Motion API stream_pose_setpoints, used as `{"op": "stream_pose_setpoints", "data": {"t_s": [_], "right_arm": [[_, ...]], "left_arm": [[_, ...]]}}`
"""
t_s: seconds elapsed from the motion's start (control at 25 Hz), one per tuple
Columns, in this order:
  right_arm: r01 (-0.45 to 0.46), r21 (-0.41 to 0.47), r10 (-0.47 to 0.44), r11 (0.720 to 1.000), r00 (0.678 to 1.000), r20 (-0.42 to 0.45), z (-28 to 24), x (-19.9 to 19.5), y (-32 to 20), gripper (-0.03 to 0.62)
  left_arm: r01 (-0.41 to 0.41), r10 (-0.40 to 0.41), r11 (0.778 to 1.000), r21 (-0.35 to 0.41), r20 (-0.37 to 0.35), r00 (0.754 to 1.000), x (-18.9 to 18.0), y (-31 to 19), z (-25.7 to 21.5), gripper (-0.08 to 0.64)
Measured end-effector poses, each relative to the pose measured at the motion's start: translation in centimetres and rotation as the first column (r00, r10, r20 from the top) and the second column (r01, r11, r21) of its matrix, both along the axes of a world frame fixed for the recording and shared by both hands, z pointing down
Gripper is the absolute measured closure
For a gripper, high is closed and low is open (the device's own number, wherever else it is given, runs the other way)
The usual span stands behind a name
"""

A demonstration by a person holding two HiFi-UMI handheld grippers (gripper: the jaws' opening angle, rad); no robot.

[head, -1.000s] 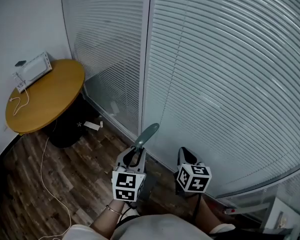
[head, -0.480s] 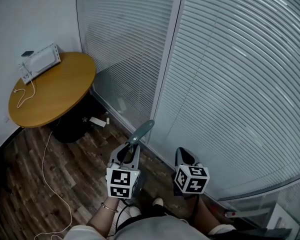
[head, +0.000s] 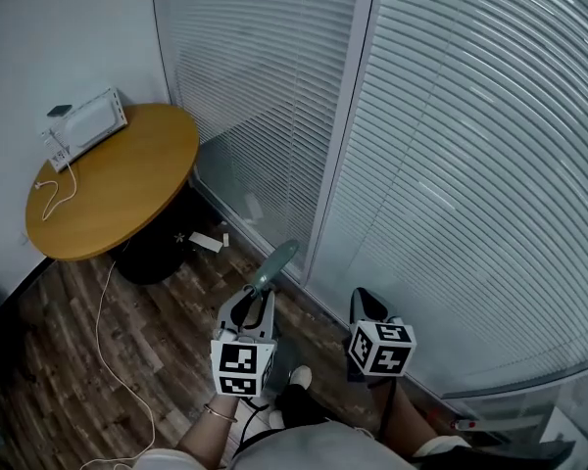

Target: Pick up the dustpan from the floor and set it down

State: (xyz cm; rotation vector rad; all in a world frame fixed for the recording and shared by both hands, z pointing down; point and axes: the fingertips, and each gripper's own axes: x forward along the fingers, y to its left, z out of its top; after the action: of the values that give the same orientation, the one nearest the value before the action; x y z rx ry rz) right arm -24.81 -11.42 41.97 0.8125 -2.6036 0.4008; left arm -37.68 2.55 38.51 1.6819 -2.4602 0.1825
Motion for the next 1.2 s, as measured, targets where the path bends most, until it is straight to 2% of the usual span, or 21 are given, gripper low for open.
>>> {"op": "stream_pose_setpoints", "data": {"t_s": [0.64,0.84,1.0,1.2], "right_arm": [[0.027,-0.019,-0.027,0.999,1.0,0.013,0.0,-8.1,-6.8,0.56],[0.036,-0.053,-0.035,0.998,0.999,0.023,1.8,-8.8,-7.6,0.56],[0.027,-0.066,-0.027,0.997,1.0,0.002,1.8,-9.8,-8.6,0.56],[-0.003,-0.074,0.0,0.997,0.999,-0.034,3.6,-9.6,-9.5,0.56]], "left_arm": [[-0.032,0.032,0.999,-0.017,-0.009,0.999,-6.6,-7.7,-0.6,0.476],[-0.047,0.046,0.998,-0.04,-0.017,0.999,-7.1,-9.2,0.3,0.476],[-0.049,0.048,0.998,-0.039,-0.027,0.998,-8.7,-10.7,-0.4,0.476],[-0.068,0.065,0.996,-0.058,-0.05,0.997,-9.6,-12.4,1.6,0.476]]}}
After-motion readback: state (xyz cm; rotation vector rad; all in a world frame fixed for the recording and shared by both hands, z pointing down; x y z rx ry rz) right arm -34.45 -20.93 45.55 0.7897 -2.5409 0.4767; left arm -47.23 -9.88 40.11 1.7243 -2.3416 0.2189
